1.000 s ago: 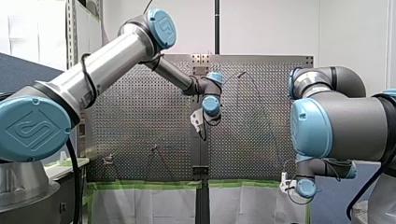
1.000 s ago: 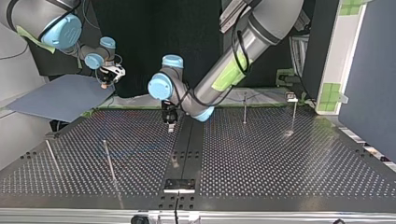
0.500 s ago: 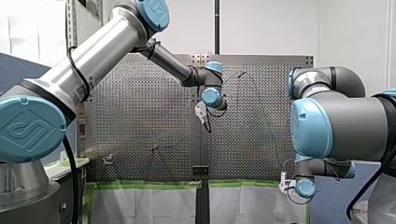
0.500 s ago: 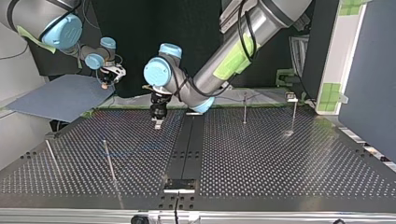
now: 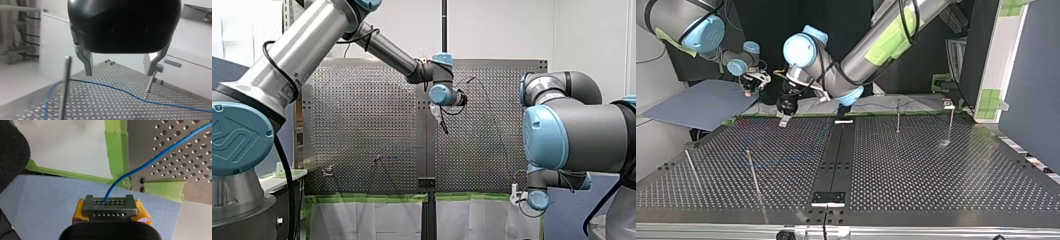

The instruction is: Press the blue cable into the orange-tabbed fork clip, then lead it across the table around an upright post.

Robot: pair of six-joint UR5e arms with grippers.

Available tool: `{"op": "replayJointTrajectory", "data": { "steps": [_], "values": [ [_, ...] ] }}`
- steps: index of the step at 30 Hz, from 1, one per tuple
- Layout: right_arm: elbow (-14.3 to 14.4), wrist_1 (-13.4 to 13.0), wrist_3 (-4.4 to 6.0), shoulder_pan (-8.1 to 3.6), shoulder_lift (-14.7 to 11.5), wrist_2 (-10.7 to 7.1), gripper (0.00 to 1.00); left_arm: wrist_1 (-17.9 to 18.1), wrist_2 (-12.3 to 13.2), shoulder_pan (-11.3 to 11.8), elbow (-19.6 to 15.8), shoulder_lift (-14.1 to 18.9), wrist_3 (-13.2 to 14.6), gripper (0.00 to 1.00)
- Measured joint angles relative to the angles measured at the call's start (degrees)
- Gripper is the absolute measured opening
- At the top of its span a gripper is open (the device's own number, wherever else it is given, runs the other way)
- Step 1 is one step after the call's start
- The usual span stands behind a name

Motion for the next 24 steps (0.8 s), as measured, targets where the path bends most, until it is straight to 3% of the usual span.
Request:
{"op": "replayJointTrajectory", "data": {
  "steps": [5, 13, 24],
  "values": [
    [-1.00, 1.42, 0.29, -0.31, -0.09, -0.56, 0.00, 2.33, -0.98, 0.47, -2.33, 2.33, 0.74, 1.00],
    [-1.82, 1.94, 1.64, -0.69, -0.16, -2.60, 0.00, 4.35, -4.11, 0.83, -5.95, 5.94, 3.99, 1.00],
    [-1.89, 1.97, 1.79, -0.31, -0.19, -3.23, 0.00, 9.59, -8.61, -0.24, -11.79, 11.80, 5.07, 1.00]
  ]
}}
